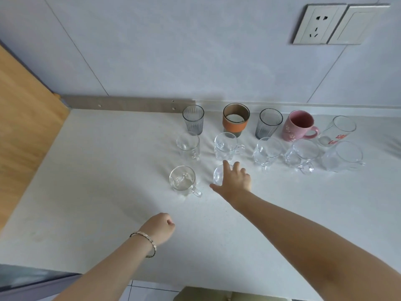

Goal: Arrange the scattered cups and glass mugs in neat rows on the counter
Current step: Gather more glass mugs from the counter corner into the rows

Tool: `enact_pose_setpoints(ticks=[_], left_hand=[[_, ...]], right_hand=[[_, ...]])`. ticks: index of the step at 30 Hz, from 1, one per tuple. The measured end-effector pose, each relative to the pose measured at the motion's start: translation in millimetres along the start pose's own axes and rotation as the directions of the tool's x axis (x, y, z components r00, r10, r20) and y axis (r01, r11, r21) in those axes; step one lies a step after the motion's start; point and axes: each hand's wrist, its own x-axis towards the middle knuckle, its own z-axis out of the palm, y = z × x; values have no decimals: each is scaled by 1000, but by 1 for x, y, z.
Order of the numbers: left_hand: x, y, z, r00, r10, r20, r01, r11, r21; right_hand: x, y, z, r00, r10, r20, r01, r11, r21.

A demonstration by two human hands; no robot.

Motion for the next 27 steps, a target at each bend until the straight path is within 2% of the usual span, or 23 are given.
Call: enact_pose_setpoints(ticks=[6, 10, 14, 16, 22, 27], left_hand=[[6, 11, 6, 998, 53, 39, -54, 998, 21], [11, 39, 12, 990, 122, 73, -128, 987, 97], [14, 93, 23, 970, 210, 120, -228, 961, 155], [12, 131, 31, 953, 267, 142, -290, 940, 180], [-3, 256, 77, 888, 410, 206, -453, 856, 250], [-10, 356, 128, 851, 466, 241, -519, 817, 252]], right_hand=[[-12, 5, -2, 1000, -16, 2, 15, 995, 97], [-28, 46, -15, 1000, -20, 6, 19, 988, 152], [-49, 123, -26, 974, 66, 216, -89, 991, 103], [-61, 167, -32, 952, 151, 267, -186, 976, 110], [-113, 305, -47, 886, 390, 249, -440, 878, 189], [-145, 414, -62, 859, 491, 146, -511, 838, 192]])
